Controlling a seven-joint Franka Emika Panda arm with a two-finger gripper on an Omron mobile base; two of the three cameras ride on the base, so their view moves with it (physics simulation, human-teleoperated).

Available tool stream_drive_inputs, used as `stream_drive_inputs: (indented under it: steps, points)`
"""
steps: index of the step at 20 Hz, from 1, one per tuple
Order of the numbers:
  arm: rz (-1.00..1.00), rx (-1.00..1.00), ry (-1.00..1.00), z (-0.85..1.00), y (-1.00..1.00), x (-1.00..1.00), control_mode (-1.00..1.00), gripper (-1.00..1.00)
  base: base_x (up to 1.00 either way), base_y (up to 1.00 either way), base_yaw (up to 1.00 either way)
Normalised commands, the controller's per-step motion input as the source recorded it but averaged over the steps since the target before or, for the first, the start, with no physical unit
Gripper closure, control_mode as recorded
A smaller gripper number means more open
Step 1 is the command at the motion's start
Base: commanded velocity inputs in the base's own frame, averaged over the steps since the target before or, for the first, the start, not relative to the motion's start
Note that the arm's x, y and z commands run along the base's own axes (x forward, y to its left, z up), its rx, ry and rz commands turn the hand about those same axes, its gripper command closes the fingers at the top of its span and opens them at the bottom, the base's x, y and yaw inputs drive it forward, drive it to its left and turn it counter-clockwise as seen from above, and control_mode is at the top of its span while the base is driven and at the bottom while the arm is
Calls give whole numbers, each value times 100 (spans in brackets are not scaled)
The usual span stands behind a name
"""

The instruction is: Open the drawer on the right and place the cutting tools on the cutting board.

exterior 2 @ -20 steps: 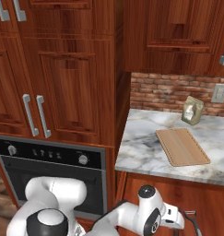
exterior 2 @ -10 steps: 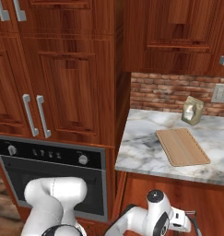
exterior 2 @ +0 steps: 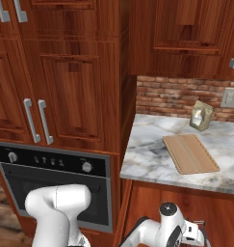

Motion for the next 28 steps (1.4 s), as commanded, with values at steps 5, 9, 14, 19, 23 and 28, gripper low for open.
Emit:
stream_drive_inputs:
  steps: [5,9,14,19,23,28]
  points:
    - [0,0,0,-31,-11,3,-100,-100,0,0,0]
    - [0,0,0,-38,-4,0,-100,-100,0,0,0]
    - [0,0,0,-29,0,1,-100,100,0,0,0]
    - [0,0,0,-15,0,0,-100,100,0,0,0]
    - [0,0,2,0,0,0,-100,100,0,0,0]
    - [-1,0,0,3,0,-4,-100,100,0,0,0]
